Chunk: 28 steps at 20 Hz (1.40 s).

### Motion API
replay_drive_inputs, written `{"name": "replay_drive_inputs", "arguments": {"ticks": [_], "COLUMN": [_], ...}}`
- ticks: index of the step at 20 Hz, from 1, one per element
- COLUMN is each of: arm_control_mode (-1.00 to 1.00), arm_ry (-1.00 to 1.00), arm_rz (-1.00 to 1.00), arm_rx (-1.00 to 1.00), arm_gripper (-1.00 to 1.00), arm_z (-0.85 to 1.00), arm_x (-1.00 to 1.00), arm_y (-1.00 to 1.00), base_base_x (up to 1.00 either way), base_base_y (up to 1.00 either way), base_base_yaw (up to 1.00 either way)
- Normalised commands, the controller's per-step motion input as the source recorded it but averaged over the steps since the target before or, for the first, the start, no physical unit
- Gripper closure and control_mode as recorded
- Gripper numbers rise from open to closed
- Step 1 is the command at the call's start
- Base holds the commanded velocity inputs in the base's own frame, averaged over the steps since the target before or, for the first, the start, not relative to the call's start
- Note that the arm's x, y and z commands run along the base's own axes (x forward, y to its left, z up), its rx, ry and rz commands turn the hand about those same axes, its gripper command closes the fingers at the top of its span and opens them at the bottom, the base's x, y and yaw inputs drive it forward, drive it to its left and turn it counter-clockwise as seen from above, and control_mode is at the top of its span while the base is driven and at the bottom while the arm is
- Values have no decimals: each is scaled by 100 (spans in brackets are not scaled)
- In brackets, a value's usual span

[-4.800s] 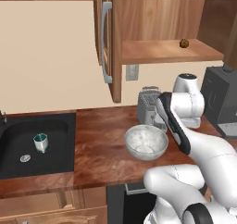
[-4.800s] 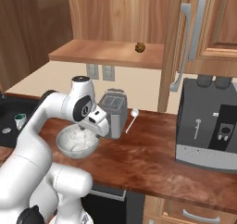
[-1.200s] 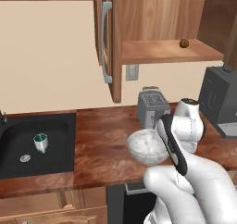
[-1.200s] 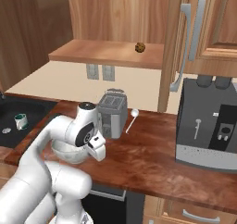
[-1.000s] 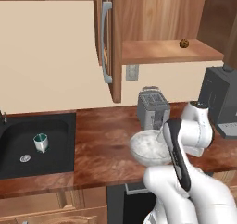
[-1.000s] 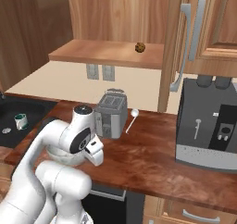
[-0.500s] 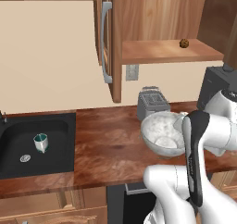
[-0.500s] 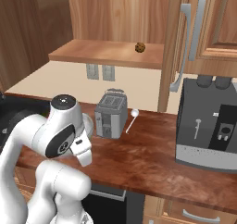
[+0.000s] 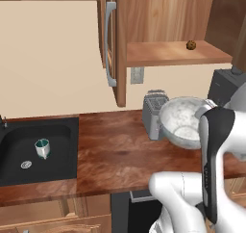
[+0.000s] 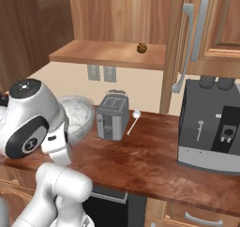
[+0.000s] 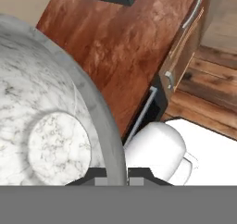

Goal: Pick the mug and place it in the sink. Pick the bowl and place it in the open cabinet and then close the cabinet.

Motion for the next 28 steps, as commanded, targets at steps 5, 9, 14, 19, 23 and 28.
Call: {"name": "replay_drive_inputs", "arguments": {"ticks": [5, 9, 14, 19, 23, 28], "arm_control_mode": [-100, -100, -100, -100, -100, -100], "arm_ry": [-19, -31, -32, -9, 8, 8], "arm_rz": [-32, -22, -5, -3, -1, -3], "arm_rx": [0, 4, 18, 24, -6, -18], "arm_gripper": [100, 100, 100, 100, 100, 100], "arm_z": [77, 51, 40, 19, 23, 30], "arm_x": [-20, -3, 0, 0, 15, 43], "arm_y": [0, 0, 0, -2, 22, 43], "base_base_x": [0, 0, 0, 0, 0, 0], "base_base_y": [0, 0, 0, 0, 0, 0], "base_base_yaw": [0, 0, 0, 0, 0, 0]}}
